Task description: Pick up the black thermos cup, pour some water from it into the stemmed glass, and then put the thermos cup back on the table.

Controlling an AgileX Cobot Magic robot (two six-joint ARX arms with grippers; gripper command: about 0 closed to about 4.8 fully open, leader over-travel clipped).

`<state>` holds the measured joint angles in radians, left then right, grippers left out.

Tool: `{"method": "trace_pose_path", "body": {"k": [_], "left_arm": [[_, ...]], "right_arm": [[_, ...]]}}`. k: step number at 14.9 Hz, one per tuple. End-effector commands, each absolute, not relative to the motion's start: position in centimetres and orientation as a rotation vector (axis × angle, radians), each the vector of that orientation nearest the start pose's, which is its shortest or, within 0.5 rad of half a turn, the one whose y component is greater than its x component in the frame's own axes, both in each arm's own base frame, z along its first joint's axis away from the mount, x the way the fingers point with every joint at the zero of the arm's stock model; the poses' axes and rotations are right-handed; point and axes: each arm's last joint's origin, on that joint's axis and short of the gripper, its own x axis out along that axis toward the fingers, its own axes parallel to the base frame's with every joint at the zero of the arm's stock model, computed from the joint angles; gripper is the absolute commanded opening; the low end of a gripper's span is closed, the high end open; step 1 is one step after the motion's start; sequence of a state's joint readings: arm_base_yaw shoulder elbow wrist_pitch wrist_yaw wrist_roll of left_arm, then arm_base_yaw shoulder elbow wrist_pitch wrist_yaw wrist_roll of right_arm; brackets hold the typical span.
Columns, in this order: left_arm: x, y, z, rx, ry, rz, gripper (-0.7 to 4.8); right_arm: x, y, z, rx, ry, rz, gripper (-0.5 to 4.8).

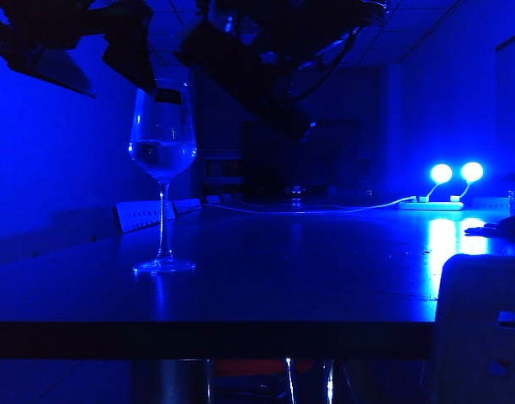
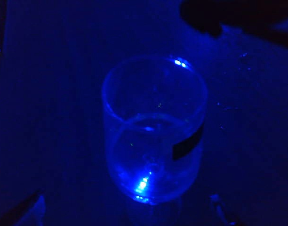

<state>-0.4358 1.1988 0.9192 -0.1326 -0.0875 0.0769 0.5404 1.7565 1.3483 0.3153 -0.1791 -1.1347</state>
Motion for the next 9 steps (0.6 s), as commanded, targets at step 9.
{"method": "trace_pose_path", "body": {"k": [9], "left_arm": [[24.19, -10.98, 30.16, 0.183, 0.382, -0.357, 4.79]], "right_arm": [[35.36, 21.57, 32.99, -1.231, -0.484, 0.564, 1.66]]}}
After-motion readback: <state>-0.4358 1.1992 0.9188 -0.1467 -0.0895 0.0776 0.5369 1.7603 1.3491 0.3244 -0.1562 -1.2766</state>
